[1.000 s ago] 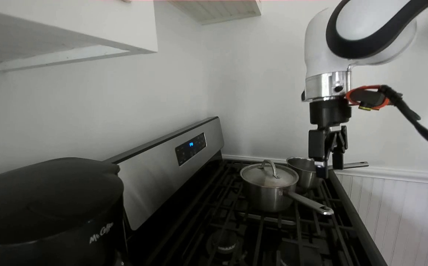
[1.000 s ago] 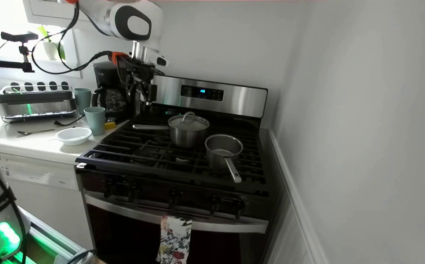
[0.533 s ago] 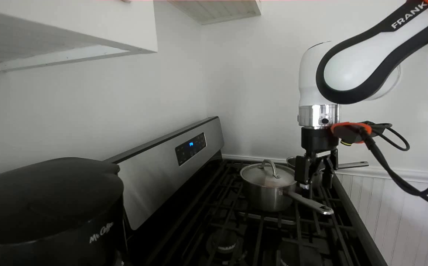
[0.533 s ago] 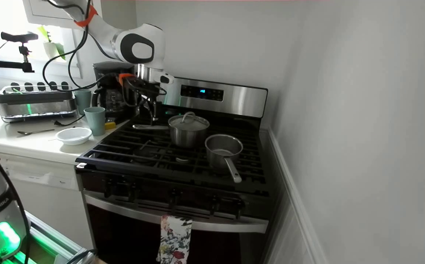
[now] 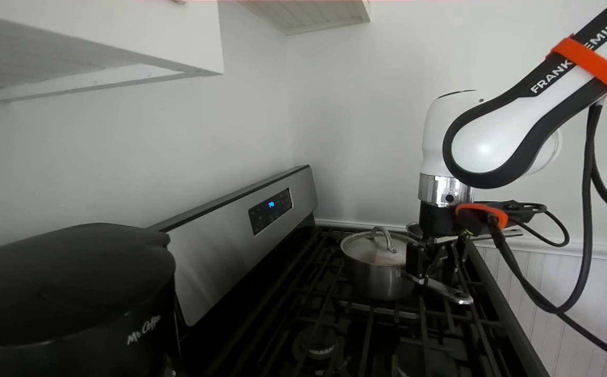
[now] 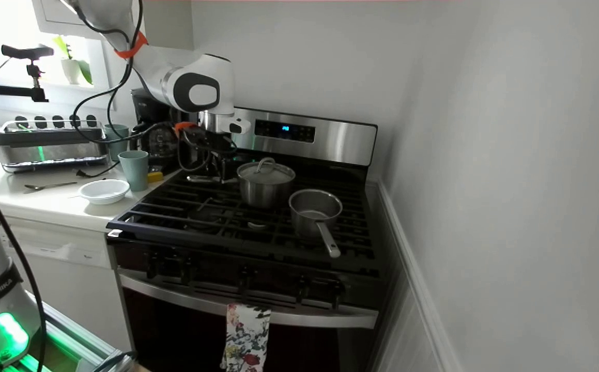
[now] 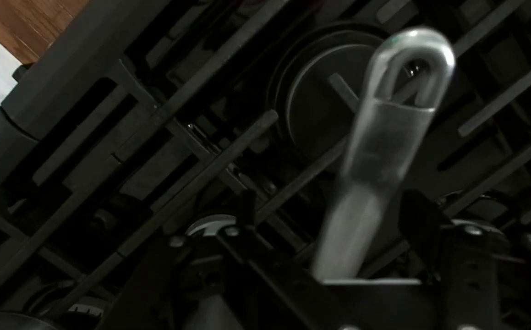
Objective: Move the pot with a lid to the left and then press a button on the stove
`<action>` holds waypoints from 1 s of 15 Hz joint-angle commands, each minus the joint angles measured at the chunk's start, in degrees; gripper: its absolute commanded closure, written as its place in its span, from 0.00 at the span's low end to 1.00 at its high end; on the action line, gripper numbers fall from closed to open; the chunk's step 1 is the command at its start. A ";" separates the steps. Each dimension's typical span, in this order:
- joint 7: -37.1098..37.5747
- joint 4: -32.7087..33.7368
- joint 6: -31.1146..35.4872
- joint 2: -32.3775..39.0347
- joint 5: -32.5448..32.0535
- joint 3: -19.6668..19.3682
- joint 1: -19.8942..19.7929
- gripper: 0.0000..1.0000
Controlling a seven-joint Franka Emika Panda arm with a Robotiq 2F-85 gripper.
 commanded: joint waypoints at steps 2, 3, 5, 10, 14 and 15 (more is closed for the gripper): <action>1.16 -0.17 2.84 0.66 0.34 0.29 -0.51 0.58; 1.14 -0.10 3.02 0.73 0.21 0.29 -0.49 0.64; 0.72 0.00 3.15 0.76 0.59 0.39 -0.44 0.78; -0.58 0.18 2.63 0.47 1.48 0.61 -0.43 0.92; -2.25 0.40 2.38 -0.05 1.24 1.24 0.07 0.92; -3.13 0.42 2.39 -0.17 1.36 1.57 0.29 0.92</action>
